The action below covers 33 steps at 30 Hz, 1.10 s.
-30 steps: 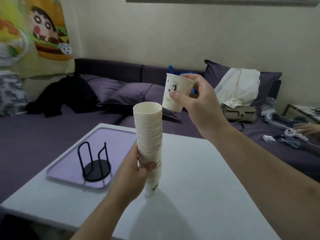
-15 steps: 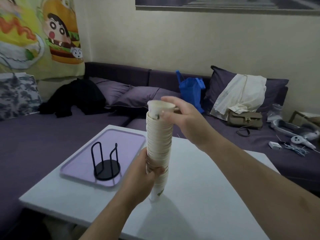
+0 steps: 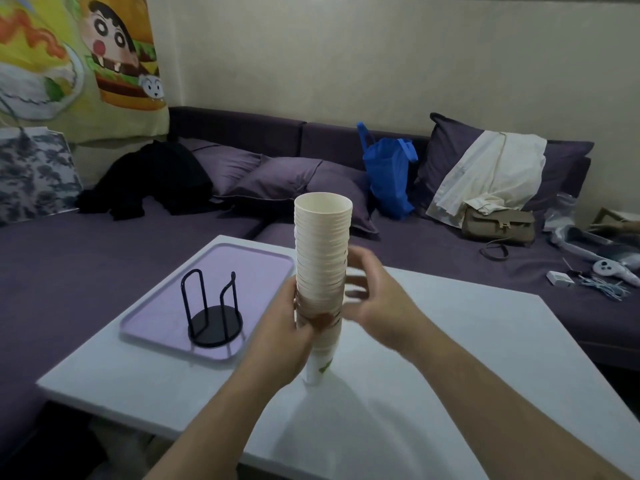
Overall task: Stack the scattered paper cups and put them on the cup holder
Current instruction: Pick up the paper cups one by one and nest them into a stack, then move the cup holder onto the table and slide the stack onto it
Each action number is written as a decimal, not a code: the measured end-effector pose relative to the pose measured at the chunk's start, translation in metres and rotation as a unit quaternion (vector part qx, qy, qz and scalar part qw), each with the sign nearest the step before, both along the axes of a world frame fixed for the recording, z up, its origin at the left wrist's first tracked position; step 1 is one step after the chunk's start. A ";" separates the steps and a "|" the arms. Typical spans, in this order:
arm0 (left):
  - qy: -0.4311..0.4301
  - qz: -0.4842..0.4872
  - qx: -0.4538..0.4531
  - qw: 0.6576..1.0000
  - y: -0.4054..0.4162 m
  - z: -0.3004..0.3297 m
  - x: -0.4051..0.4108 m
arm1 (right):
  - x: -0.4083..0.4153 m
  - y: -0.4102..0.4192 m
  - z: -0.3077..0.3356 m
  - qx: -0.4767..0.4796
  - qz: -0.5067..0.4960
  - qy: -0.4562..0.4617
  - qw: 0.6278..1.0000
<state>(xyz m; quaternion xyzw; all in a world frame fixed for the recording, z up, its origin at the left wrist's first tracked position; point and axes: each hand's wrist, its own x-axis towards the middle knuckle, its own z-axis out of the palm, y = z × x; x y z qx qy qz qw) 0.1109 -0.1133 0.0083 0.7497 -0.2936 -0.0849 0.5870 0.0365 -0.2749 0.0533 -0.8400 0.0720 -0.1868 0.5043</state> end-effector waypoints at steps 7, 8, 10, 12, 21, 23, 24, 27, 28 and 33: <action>0.032 -0.011 -0.015 0.999 -0.014 -0.006 0.008 | 0.009 0.011 -0.061 -0.019 -0.051 0.033 0.998; 0.042 -0.022 -0.015 0.999 -0.016 -0.008 0.009 | 0.011 0.011 -0.062 -0.019 -0.064 0.031 0.997; 0.069 -0.056 -0.019 0.996 -0.015 -0.010 0.012 | 0.014 0.009 -0.065 -0.028 -0.083 0.027 0.996; 0.075 -0.061 -0.006 0.995 -0.011 -0.012 0.017 | 0.018 0.006 -0.067 -0.042 -0.098 0.029 0.994; -0.084 0.264 0.030 0.960 0.034 -0.018 0.062 | 0.034 -0.012 -0.075 -0.025 -0.141 0.040 0.989; -0.054 0.311 0.041 0.948 0.046 -0.023 0.075 | 0.033 -0.011 -0.077 -0.016 -0.137 0.040 0.990; -0.029 0.326 0.054 0.943 0.052 -0.025 0.079 | 0.032 -0.011 -0.078 -0.010 -0.137 0.045 0.990; 0.050 0.335 0.094 0.936 0.065 -0.035 0.090 | 0.023 -0.006 -0.084 -0.001 -0.171 0.130 0.977; 0.073 0.327 0.105 0.936 0.068 -0.039 0.094 | 0.020 -0.005 -0.086 -0.005 -0.192 0.184 0.964; 0.087 0.270 0.187 0.941 0.082 -0.064 0.103 | 0.010 0.016 -0.082 -0.102 -0.166 0.393 0.899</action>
